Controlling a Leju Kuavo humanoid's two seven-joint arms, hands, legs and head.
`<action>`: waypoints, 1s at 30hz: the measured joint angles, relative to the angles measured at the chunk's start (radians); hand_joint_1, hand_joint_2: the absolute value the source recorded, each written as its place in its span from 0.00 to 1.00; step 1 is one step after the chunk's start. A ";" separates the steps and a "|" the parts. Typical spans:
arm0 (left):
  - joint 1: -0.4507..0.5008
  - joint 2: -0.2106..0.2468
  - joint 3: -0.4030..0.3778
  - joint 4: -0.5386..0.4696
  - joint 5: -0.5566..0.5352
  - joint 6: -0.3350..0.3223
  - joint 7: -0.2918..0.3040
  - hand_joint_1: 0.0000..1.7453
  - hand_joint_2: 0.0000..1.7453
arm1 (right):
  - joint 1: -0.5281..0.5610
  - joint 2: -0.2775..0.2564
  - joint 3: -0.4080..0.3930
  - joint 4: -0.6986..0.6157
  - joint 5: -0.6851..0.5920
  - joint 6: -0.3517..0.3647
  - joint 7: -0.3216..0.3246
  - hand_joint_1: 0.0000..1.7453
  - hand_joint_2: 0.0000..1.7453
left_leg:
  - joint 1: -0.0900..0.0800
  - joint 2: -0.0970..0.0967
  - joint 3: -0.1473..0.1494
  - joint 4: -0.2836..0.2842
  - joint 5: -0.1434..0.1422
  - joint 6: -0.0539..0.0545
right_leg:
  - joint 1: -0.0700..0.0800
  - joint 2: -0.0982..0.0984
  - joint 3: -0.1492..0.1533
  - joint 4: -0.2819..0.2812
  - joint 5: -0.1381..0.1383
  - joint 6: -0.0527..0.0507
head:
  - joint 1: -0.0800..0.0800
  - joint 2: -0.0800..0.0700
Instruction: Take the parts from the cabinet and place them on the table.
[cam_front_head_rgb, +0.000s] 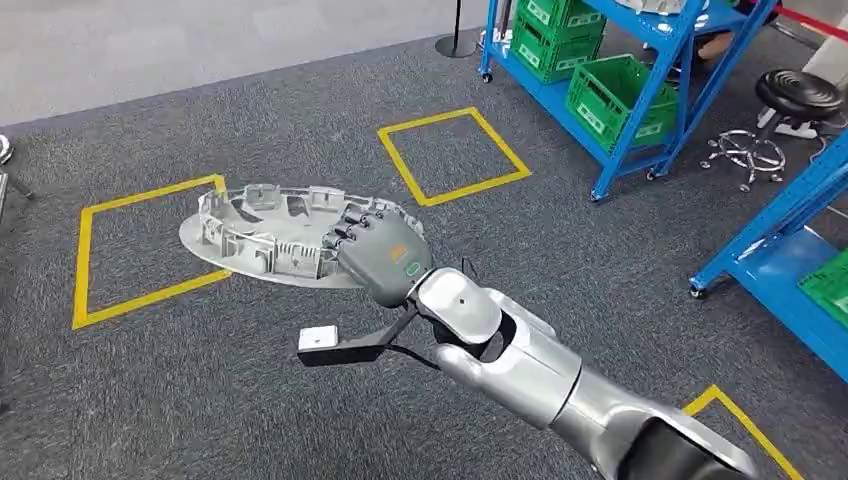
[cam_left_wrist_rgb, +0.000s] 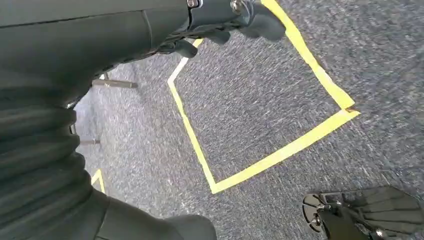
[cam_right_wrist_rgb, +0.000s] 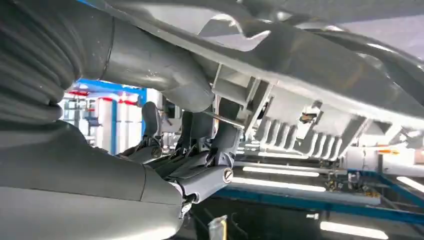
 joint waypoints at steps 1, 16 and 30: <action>0.000 0.000 0.000 0.000 0.000 0.000 0.000 0.00 1.00 | -0.001 0.000 0.000 0.000 0.000 0.000 0.000 1.00 1.00 | 0.002 -0.011 0.002 -0.004 0.004 0.009 | -0.002 -0.007 0.001 0.002 -0.005 0.007 | -0.002 0.000; 0.007 0.003 -0.007 0.000 -0.011 -0.007 -0.005 0.00 1.00 | 0.007 -0.015 0.000 -0.021 0.008 0.012 0.035 1.00 1.00 | 0.008 -0.175 -0.022 -0.018 0.041 -0.019 | -0.006 0.142 -0.003 0.005 0.004 -0.015 | 0.005 0.000; 0.005 -0.002 -0.008 0.000 0.002 -0.004 -0.003 0.00 1.00 | 0.009 -0.025 -0.004 -0.034 0.002 0.013 0.017 1.00 1.00 | -0.005 0.004 0.010 -0.002 0.000 -0.001 | 0.006 0.001 -0.008 0.008 0.005 -0.014 | 0.002 0.000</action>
